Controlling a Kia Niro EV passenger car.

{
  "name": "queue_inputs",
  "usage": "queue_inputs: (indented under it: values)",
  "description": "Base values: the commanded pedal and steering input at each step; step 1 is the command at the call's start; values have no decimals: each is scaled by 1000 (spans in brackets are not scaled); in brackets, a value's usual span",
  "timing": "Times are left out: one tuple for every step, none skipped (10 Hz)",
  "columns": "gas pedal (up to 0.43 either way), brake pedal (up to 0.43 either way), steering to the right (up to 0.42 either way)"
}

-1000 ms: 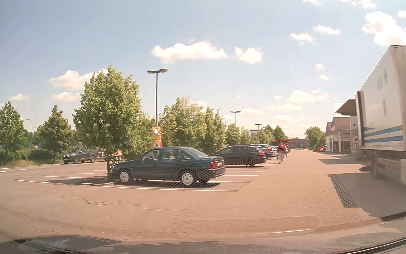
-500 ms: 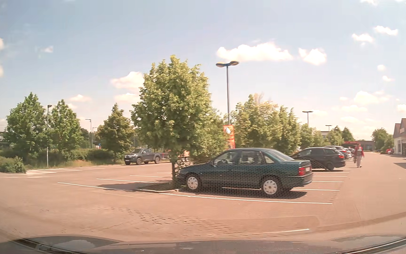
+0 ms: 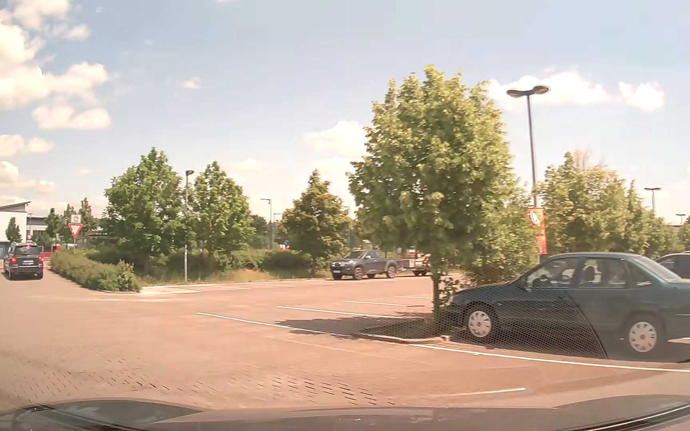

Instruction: Follow the waypoints while adhering to traffic rules and regulations

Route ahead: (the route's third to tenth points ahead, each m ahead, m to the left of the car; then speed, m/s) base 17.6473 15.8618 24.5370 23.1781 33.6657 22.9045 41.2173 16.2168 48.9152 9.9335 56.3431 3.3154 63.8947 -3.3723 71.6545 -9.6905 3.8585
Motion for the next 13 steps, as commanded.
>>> queue_inputs:
  values:
    - [98, 12, -502]
    - [98, 12, -490]
    - [98, 12, -484]
    - [98, 12, -481]
    - [110, 12, -473]
    - [110, 6, -456]
    - [110, 12, -437]
    - [110, 12, -414]
    - [110, 12, -392]
    - [110, 12, -366]
    - [110, 12, -340]
    - [110, 12, -290]
    - [110, 6, -255]
